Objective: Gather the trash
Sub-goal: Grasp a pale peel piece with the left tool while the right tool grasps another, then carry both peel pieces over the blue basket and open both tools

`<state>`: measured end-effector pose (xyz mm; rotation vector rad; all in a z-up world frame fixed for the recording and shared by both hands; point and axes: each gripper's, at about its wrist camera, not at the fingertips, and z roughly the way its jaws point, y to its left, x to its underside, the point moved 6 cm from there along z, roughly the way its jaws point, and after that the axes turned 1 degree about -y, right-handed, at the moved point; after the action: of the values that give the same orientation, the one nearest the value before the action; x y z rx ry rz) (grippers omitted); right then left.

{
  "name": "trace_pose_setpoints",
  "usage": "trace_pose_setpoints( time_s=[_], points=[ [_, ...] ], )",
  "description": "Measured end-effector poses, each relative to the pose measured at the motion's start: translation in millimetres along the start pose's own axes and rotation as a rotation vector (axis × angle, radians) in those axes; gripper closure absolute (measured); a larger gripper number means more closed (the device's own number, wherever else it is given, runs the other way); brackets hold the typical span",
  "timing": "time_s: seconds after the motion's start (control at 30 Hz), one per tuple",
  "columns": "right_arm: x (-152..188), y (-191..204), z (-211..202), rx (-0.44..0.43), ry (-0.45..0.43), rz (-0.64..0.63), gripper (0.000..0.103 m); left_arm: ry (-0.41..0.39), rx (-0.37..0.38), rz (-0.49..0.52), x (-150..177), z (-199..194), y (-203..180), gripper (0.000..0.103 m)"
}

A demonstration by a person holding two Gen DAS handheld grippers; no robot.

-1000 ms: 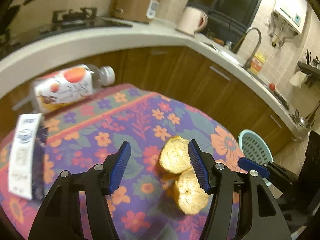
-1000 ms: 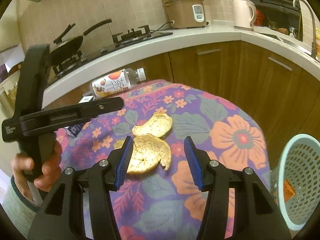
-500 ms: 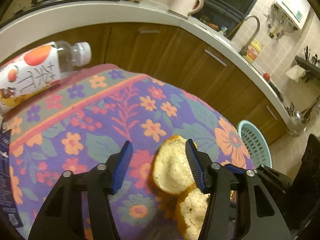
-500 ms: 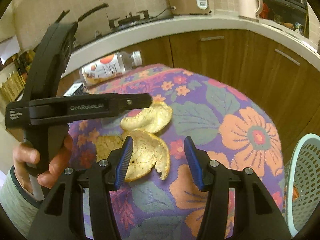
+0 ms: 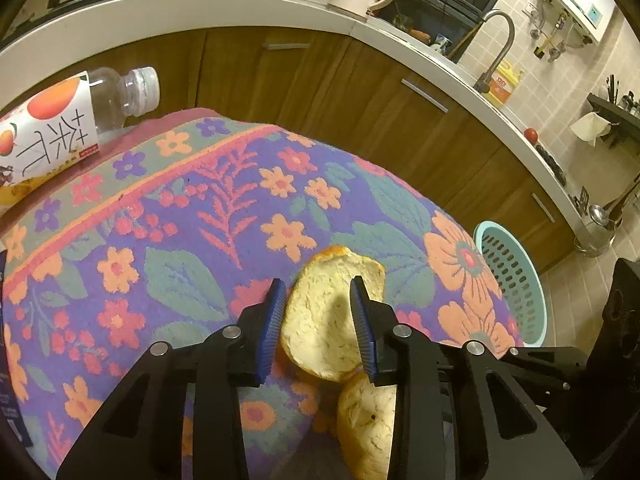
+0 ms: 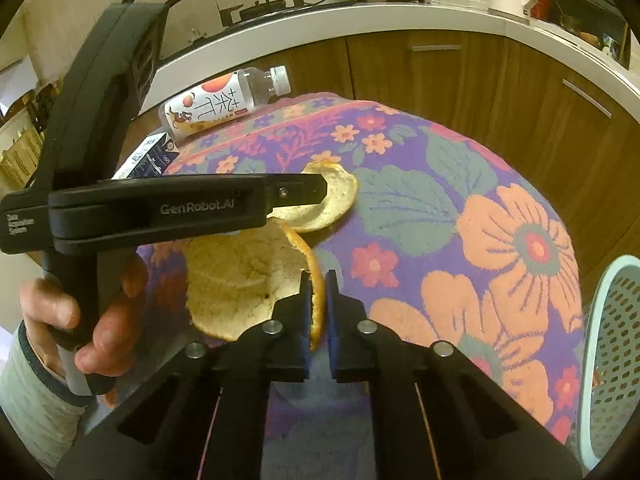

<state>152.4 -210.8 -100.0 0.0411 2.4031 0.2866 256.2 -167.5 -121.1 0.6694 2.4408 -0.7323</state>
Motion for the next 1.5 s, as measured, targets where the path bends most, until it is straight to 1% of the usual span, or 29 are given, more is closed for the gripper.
trace_pose_setpoints(
  time_s=[0.07,0.17,0.2,0.23,0.27,0.3,0.33,0.57,0.73,0.8,0.93,1.07,1.17,1.2,1.23,1.3,1.37,1.5],
  points=[
    [2.6,-4.7,-6.6,0.000,-0.012,0.023,0.100,0.003,0.000,0.000,2.9,-0.6,-1.9,0.072],
    [8.1,-12.5,-16.5,0.029,-0.032,0.039,0.100,0.007,-0.010,0.010,6.8,-2.4,-4.0,0.072],
    [10.1,-14.7,-20.8,0.035,-0.040,0.042,0.100,0.005,-0.024,0.011,8.2,-2.8,-5.1,0.073],
    [11.1,-16.9,-24.2,0.043,-0.048,0.045,0.100,0.007,-0.033,0.011,8.6,-2.3,-5.3,0.080],
    [11.7,-18.9,-26.8,0.047,-0.053,0.048,0.100,0.008,-0.046,0.012,9.5,-1.8,-5.3,0.084],
    [12.7,-21.5,-30.0,0.052,-0.058,0.052,0.100,0.006,-0.059,0.012,10.1,-1.9,-5.0,0.093],
    [14.3,-25.3,-34.8,0.056,-0.066,0.060,0.100,0.009,-0.063,0.011,10.6,-1.6,-4.6,0.097],
    [24.4,-51.7,-60.0,0.073,-0.100,0.112,0.100,-0.023,-0.094,0.008,12.9,-7.3,-9.0,0.101],
    [27.3,-68.5,-82.2,0.092,-0.137,0.140,0.100,-0.052,-0.073,0.001,12.1,-15.3,-16.0,0.102],
    [27.7,-74.7,-91.5,0.097,-0.151,0.151,0.100,-0.062,-0.076,0.013,12.9,-18.8,-21.6,0.102],
    [29.6,-85.4,-104.1,0.098,-0.169,0.172,0.100,-0.062,-0.081,0.025,17.3,-23.0,-27.1,0.102],
    [32.2,-91.1,-110.2,0.094,-0.177,0.184,0.100,-0.052,-0.094,0.003,31.2,-31.4,-19.1,0.102],
    [33.2,-93.3,-112.1,0.086,-0.180,0.189,0.100,-0.028,-0.077,0.002,42.9,-32.8,-14.9,0.100],
    [33.1,-93.5,-112.1,0.087,-0.180,0.189,0.100,-0.025,-0.079,-0.005,44.3,-32.4,-13.0,0.095],
    [33.1,-93.7,-112.4,0.085,-0.181,0.190,0.100,-0.022,-0.077,-0.011,44.4,-31.2,-11.8,0.081],
    [33.2,-93.1,-113.5,0.080,-0.183,0.191,0.100,-0.026,-0.071,-0.024,41.7,-28.3,-10.1,0.066],
    [33.7,-92.0,-115.8,0.079,-0.188,0.187,0.100,-0.028,-0.077,-0.022,37.7,-24.8,-10.4,0.065],
    [34.8,-94.8,-119.6,0.078,-0.195,0.187,0.100,-0.024,-0.126,0.009,29.8,-15.3,-15.9,0.067]
  ],
)
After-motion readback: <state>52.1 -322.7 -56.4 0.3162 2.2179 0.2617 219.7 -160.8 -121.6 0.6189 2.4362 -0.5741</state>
